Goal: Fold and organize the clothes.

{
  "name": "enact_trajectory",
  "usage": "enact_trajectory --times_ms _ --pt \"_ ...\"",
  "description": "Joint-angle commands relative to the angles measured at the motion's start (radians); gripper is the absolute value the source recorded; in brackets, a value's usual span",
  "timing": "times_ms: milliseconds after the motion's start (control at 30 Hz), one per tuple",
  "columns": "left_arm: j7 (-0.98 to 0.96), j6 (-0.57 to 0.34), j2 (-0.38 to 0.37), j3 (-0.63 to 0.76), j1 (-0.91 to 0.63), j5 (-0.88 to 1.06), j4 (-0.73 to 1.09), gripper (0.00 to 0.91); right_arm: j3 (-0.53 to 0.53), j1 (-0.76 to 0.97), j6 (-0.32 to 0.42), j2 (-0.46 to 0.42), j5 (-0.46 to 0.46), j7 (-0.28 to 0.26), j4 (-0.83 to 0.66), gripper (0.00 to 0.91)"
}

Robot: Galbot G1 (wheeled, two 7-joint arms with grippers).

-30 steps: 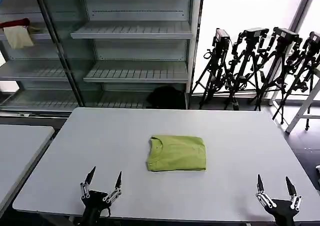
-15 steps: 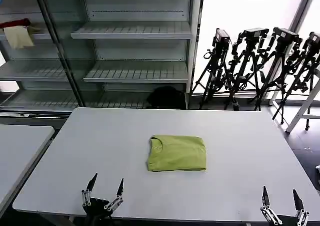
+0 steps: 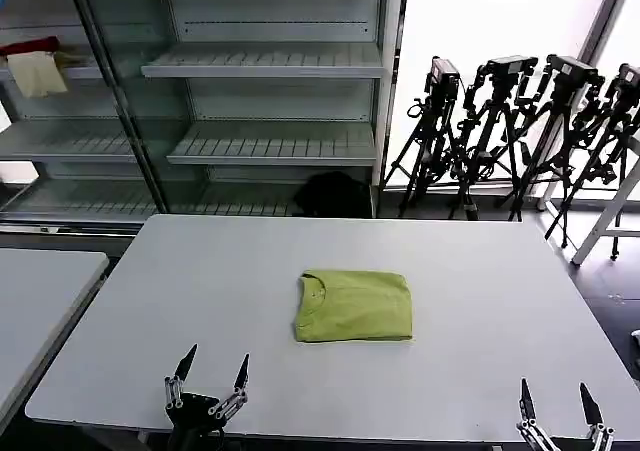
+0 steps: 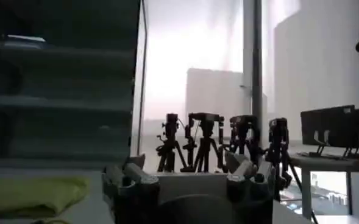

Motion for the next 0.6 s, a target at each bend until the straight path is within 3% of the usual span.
enact_trajectory --times_ms 33,600 --pt "0.009 0.023 -0.011 -0.003 0.001 -0.011 -0.016 0.907 0.011 -0.013 0.011 -0.008 0.006 -0.027 0.014 0.907" --pt "-0.008 -0.012 -0.019 -0.013 0.06 0.014 -0.036 0.907 0.019 -0.031 0.032 -0.015 0.016 -0.031 0.009 0.907"
